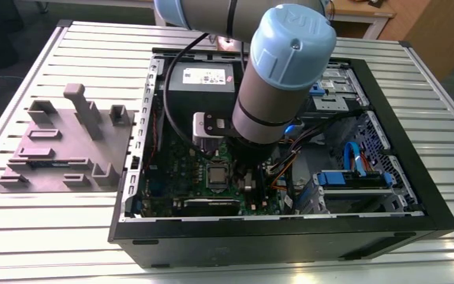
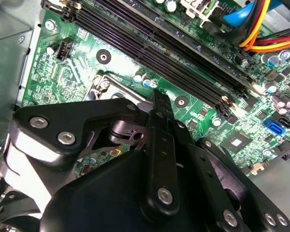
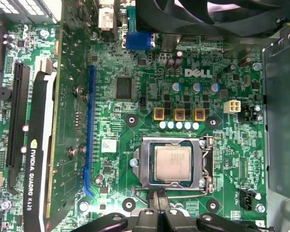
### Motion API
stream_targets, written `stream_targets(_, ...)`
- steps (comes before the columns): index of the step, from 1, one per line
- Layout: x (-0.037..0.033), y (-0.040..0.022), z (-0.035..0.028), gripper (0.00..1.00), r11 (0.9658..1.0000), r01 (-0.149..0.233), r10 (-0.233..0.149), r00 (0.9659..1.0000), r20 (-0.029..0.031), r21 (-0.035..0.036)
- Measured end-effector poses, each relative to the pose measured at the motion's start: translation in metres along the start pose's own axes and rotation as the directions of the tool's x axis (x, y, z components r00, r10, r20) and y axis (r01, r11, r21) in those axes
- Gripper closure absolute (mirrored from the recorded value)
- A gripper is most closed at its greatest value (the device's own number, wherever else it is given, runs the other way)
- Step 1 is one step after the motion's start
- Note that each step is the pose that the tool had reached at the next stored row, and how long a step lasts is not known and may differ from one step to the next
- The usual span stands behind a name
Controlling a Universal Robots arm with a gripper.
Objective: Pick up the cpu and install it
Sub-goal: 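Install the first cpu locking lever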
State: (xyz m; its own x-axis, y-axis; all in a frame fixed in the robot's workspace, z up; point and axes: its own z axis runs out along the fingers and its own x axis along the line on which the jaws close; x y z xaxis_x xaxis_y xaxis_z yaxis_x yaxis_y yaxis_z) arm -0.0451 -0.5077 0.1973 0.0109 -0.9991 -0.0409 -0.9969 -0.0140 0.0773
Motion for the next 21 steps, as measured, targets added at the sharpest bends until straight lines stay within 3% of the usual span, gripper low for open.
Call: stream_targets(21, 0.0035, -0.0004, 0.0077, 0.90, 0.9999, 0.015, -0.015, 0.9999, -0.0013, 0.0038)
